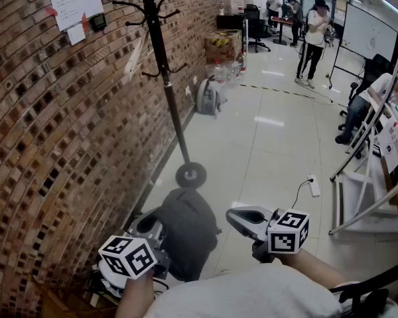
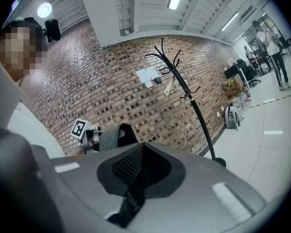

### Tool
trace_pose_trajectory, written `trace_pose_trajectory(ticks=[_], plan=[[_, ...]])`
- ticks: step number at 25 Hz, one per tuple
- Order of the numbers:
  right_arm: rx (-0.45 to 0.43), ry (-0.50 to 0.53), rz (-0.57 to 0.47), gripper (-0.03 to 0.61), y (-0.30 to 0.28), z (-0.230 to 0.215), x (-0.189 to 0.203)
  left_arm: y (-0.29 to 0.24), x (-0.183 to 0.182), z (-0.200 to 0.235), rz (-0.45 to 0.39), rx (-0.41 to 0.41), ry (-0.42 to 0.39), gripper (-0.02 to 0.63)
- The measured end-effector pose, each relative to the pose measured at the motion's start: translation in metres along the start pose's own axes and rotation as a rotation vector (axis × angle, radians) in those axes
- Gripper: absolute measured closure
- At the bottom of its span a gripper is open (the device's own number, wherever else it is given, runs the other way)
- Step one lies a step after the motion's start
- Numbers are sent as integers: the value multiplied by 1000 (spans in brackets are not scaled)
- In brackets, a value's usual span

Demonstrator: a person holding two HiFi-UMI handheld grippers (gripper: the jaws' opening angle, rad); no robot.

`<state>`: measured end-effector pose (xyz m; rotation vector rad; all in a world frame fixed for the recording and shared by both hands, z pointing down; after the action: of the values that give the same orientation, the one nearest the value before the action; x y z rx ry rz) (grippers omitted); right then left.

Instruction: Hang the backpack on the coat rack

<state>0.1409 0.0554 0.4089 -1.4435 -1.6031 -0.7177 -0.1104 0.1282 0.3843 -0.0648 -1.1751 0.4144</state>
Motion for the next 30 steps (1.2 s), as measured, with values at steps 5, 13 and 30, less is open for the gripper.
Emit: trace_pose_trajectory(ticks=[5, 13, 30], plan=[[-8, 20, -16, 578, 12, -26, -22, -20, -24, -10, -62, -49, -14, 591], [-9, 23, -37, 578, 13, -58, -39, -48, -62, -9, -150, -100, -10, 591], [86, -20, -45, 578, -88, -214, -121, -214, -127, 117, -106, -108, 40, 591]])
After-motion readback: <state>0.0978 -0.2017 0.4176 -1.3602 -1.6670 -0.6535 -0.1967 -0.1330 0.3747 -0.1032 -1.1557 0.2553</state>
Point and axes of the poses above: the fingertips, and each gripper's own axes: y backward along the fingers, z to its left, x out of its underside, the point moved 8 cm from there along y, backward along the fingers, and after that the axes turned 4 degrees about -x, right-handed, at the moved point
